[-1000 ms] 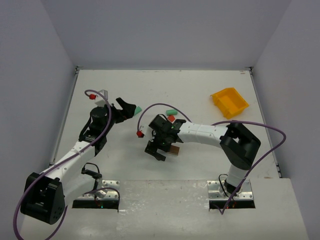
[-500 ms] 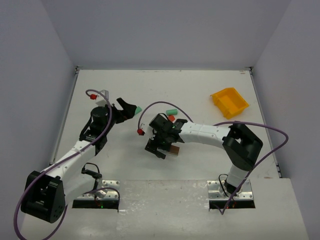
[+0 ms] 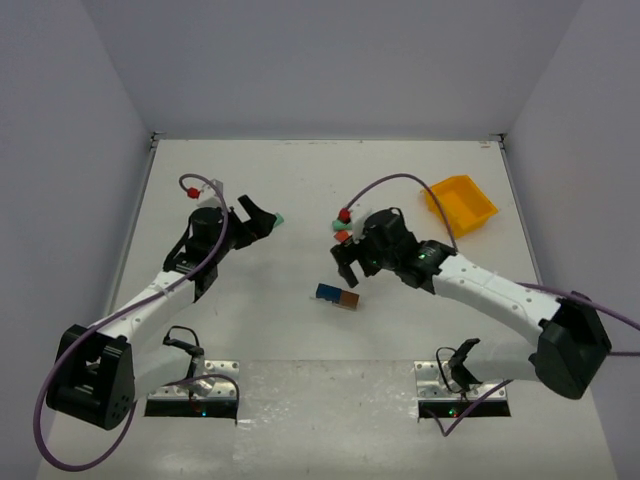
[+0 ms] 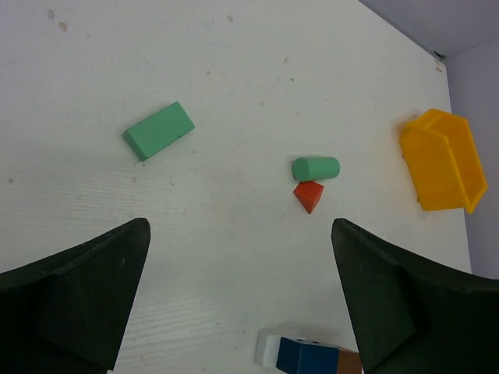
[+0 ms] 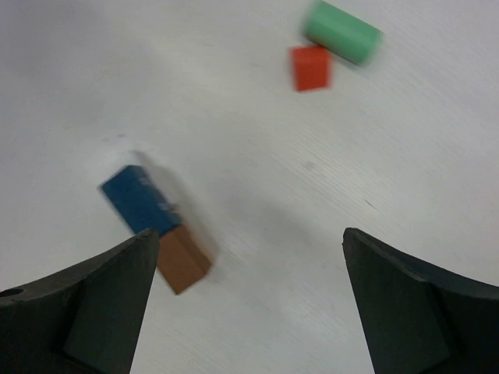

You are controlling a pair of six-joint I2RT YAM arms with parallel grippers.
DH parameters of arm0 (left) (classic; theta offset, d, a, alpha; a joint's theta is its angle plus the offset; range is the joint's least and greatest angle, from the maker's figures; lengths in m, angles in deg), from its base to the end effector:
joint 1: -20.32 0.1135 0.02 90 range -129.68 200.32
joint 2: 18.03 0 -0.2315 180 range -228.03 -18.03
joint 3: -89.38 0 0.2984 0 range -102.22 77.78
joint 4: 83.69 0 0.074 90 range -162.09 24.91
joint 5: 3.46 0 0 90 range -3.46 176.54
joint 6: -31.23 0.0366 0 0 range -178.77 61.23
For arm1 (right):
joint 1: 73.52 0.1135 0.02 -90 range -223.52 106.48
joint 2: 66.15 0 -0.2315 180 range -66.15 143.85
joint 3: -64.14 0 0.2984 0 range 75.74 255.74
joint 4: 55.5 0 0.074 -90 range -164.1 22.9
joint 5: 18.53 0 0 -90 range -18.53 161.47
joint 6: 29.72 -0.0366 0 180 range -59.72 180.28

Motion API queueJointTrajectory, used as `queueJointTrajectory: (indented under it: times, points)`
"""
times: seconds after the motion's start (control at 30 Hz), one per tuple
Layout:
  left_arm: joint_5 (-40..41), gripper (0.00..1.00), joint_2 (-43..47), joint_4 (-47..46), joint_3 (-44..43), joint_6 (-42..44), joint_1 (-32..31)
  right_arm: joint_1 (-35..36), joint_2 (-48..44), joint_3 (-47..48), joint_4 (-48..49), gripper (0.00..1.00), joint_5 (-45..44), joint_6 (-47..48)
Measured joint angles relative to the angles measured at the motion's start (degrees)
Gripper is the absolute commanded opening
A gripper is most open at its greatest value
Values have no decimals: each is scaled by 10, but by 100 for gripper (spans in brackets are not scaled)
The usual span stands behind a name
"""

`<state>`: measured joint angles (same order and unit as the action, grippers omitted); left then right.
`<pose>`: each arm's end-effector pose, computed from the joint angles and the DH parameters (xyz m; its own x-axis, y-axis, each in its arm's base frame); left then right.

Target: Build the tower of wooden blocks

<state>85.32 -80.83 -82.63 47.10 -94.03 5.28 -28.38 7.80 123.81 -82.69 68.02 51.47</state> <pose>0.2861 -0.0777 0.1741 -0.4508 -0.4765 -0.7548 0.0224 0.8393 -0.5432 0.2329 0.2309 0.1892 -0.5651 -0.3511 -0.7466 -0.5962 0.7993 0.0754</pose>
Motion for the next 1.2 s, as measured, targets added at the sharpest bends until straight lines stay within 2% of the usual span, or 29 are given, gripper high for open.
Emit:
queueJointTrajectory:
  times: [0.1, 0.2, 0.37, 0.43, 0.47, 0.53, 0.57, 0.67, 0.8, 0.83, 1.2]
  points:
    - [0, 99, 1, 22, 3, -13, -6, -118, -63, -72, 15, 99, -38, -67]
    - [2, 99, 10, 44, 21, -22, -22, -182, -105, -123, 19, 99, -70, -114]
    - [20, 100, 28, 95, 76, -28, -89, -196, -146, -169, 64, 99, -79, -148]
    - [17, 96, 29, 115, 95, -27, -105, -197, -151, -178, 87, 99, -77, -154]
    - [11, 92, 29, 122, 102, -25, -107, -198, -151, -183, 100, 99, -73, -155]
    - [-9, 64, 29, 124, 111, -22, -108, -199, -148, -190, 120, 99, -65, -157]
    - [-15, 53, 29, 125, 112, -17, -108, -199, -145, -192, 126, 99, -63, -157]
    - [-21, 29, 13, 124, 106, -9, -108, -199, -132, -192, 143, 99, -53, -157]
    - [-29, 3, -35, 130, 81, 3, -108, -199, -119, -193, 160, 99, -40, -156]
    - [-33, 0, -48, 131, 74, 7, -109, -199, -116, -193, 165, 99, -37, -156]
    - [-98, 0, -197, 128, -17, 56, -156, -201, -82, -194, 200, 99, -7, -156]
